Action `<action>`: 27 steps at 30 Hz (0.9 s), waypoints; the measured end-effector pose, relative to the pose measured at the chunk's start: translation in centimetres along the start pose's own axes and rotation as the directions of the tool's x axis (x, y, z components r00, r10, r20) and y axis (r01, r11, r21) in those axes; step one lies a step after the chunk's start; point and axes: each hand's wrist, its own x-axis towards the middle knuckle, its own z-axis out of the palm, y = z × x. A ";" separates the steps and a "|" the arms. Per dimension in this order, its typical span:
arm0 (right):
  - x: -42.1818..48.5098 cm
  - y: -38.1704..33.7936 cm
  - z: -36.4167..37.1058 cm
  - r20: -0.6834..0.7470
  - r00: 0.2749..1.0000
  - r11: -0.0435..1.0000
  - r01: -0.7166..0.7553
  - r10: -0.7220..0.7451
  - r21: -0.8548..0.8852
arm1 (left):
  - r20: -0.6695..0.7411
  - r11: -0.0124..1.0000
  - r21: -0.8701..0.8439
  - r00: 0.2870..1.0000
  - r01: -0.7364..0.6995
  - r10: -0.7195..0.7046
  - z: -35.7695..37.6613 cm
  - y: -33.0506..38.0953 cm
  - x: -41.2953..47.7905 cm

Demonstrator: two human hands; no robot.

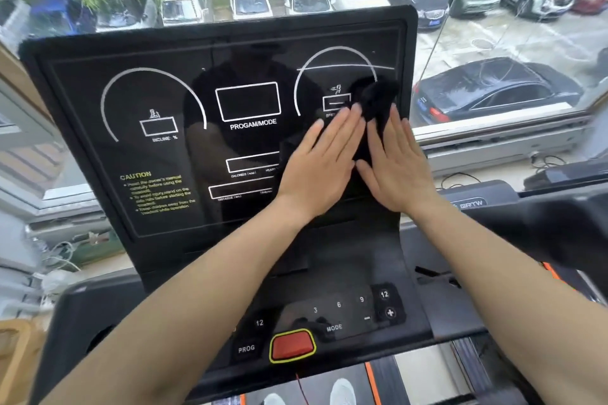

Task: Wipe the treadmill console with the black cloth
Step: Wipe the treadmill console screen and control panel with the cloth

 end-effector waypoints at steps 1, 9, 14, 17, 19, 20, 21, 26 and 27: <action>1.7 0.1 -1.0 -0.027 1.000 1.000 -0.006 0.006 0.020 | -0.027 1.000 0.005 0.999 0.020 -0.020 -0.7 -1.2 1.2; 4.7 -2.5 -2.6 -0.116 0.981 0.974 -0.131 0.154 0.187 | -0.058 0.996 -0.032 0.995 0.084 -0.086 -2.5 -3.9 3.3; -4.6 -7.0 2.1 0.096 0.991 0.985 -0.104 0.091 0.141 | 0.129 0.997 -0.056 0.990 -0.053 0.060 0.4 -2.0 -6.6; -6.8 -10.1 3.0 0.121 0.986 0.981 -0.135 0.119 0.141 | 0.199 0.992 -0.128 0.979 -0.020 0.045 0.9 -1.7 -10.6; -7.4 -12.0 3.1 0.090 0.985 0.976 -0.162 0.150 0.149 | 0.211 0.990 -0.136 0.976 -0.021 0.050 1.2 -1.7 -12.7; -7.7 -12.7 3.4 0.054 0.985 0.973 -0.170 0.163 0.156 | 0.208 0.990 -0.138 0.976 -0.033 0.062 1.3 -1.8 -13.7; -7.9 -13.4 3.6 0.005 0.983 0.968 -0.181 0.183 0.174 | 0.193 0.989 -0.143 0.979 -0.044 0.072 1.4 -2.1 -14.6; -8.8 -16.3 3.6 -0.064 0.970 0.928 -0.204 0.235 0.312 | 0.013 0.974 -0.220 0.999 0.052 -0.050 1.2 -3.9 -18.8; -8.9 -17.1 3.4 -0.057 0.977 0.933 -0.176 0.204 0.313 | 0.005 0.969 -0.231 0.996 0.091 -0.092 1.1 -4.2 -19.4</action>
